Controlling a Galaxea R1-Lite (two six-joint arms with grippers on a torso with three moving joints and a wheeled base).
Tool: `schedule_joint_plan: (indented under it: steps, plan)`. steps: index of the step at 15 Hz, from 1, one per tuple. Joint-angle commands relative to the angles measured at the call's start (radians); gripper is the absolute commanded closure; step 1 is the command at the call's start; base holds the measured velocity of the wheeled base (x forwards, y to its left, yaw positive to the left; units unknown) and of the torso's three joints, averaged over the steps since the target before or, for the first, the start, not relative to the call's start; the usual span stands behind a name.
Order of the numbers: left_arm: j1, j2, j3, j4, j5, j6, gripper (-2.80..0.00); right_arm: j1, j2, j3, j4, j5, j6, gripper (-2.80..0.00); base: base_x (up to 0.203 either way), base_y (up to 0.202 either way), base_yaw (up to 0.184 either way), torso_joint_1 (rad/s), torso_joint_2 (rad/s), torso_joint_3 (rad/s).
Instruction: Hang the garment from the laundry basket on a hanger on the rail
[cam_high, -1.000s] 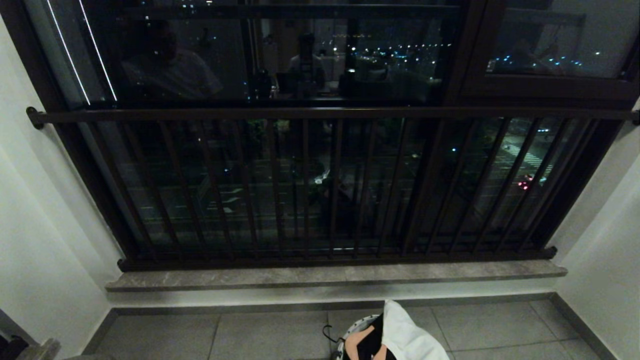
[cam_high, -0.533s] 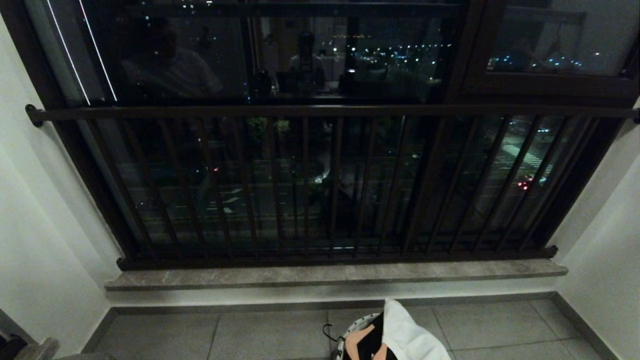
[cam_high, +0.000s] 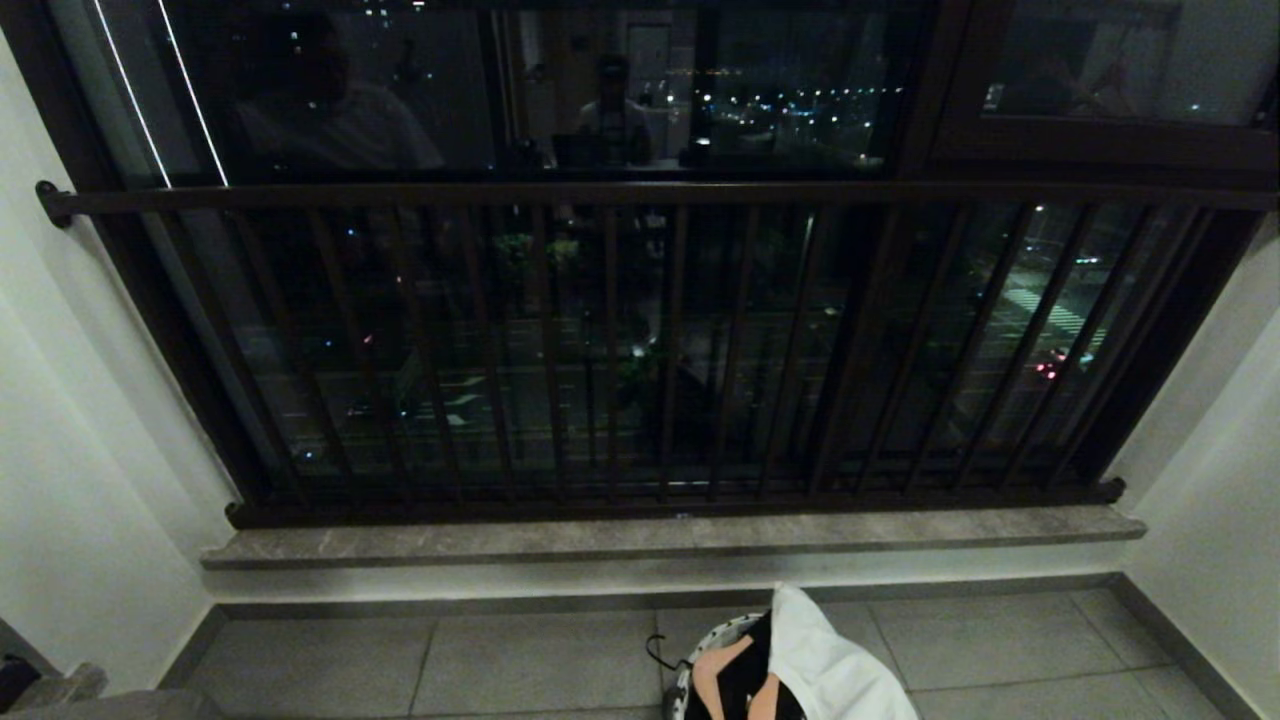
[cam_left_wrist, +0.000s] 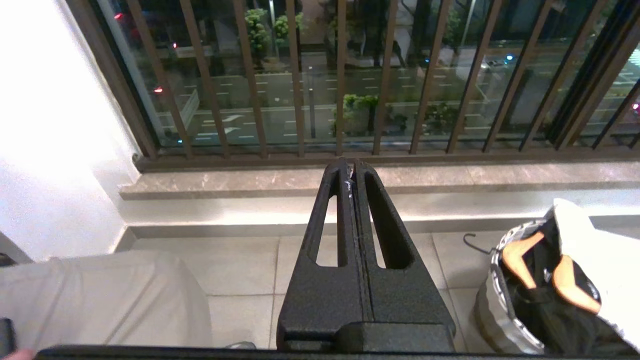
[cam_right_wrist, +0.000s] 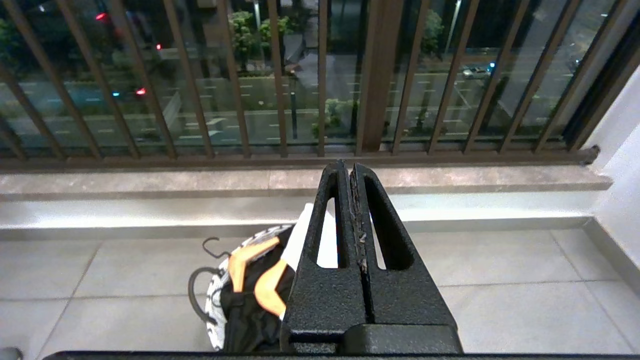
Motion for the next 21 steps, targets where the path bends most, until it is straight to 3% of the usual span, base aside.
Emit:
schedule_joint_plan:
  steps: [1,21]
  plan:
    - [0.000,0.000,0.002,0.000,0.000,0.000,0.00,0.000,0.001,0.000,-0.001,0.000,0.000,0.00,0.000,0.000,0.000,-0.212,0.52,0.301]
    - [0.000,0.000,0.002,0.000,0.000,0.002,0.00,0.000,0.001,0.000,-0.001,0.000,0.000,0.00,0.000,0.000,0.000,-0.167,0.50,0.332]
